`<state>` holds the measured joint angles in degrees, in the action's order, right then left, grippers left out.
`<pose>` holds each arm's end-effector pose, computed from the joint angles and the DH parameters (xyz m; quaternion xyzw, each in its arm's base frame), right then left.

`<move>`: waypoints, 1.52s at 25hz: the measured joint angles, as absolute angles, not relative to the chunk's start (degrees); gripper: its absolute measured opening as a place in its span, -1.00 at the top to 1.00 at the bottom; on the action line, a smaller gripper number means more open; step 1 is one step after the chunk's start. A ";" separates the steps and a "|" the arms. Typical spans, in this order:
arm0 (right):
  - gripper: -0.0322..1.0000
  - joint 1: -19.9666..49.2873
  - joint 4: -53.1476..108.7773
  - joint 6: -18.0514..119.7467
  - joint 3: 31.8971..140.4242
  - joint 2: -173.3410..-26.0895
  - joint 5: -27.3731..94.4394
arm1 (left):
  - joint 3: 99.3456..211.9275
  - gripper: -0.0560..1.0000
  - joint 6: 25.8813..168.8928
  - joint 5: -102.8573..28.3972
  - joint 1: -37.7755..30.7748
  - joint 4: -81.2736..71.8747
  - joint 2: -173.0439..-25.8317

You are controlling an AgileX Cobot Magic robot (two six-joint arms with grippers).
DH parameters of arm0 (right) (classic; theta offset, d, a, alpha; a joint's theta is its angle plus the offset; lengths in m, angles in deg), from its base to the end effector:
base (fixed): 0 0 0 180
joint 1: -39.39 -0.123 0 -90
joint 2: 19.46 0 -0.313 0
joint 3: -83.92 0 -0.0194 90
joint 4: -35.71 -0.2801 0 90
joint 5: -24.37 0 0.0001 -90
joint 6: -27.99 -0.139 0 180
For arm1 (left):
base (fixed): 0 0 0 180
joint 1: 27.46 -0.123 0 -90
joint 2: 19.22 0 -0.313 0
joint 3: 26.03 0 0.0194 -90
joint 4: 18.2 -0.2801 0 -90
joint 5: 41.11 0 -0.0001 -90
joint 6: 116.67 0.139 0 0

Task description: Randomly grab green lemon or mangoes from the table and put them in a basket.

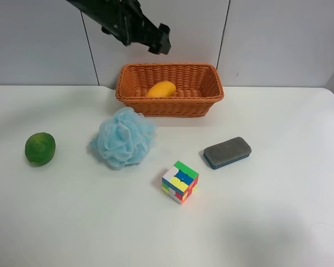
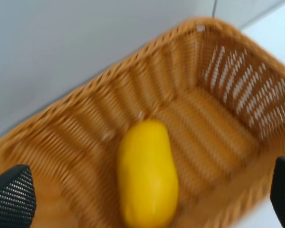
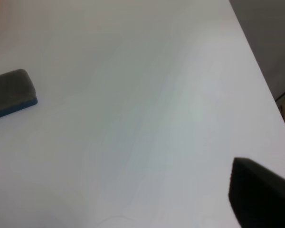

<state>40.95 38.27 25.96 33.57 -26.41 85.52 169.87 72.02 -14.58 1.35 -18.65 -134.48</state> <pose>0.0365 -0.0064 0.2623 0.0277 0.8585 -0.0202 0.5116 0.4608 -0.2529 0.2981 0.2885 0.8426 -0.0763 0.4484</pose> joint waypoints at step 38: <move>-0.98 40.95 38.27 25.96 33.57 -26.41 85.52 | 113.55 -0.99 57.16 27.58 -31.88 -24.93 -34.76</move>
